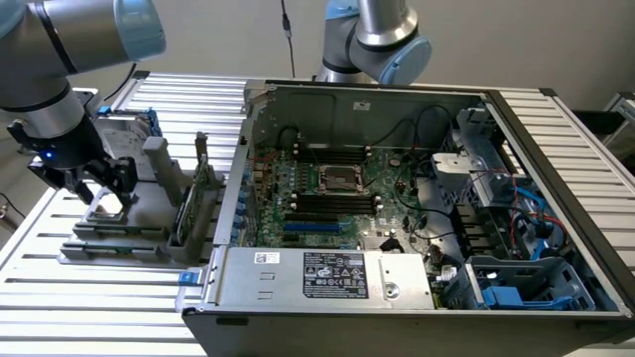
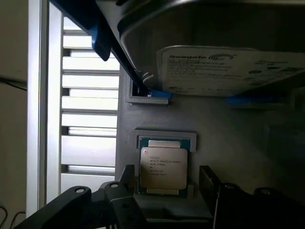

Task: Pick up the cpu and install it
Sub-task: 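Pick up the cpu and move it towards the insertion slot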

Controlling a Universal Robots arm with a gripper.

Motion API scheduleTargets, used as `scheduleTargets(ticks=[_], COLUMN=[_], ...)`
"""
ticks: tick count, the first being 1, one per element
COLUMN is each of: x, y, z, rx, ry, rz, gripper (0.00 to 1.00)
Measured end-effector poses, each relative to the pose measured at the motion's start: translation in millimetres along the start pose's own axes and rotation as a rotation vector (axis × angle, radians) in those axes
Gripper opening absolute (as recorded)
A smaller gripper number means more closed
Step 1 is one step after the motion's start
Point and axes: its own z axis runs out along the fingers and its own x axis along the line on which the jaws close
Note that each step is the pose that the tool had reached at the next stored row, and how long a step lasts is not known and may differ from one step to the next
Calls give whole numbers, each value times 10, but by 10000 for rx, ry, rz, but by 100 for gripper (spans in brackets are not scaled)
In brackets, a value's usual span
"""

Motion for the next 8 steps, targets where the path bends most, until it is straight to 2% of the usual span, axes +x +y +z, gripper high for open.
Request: scheduleTargets(ticks=[8], x=[-2], y=[-3], z=[49], rx=[-103], ry=[148], rz=[18], gripper=[65])
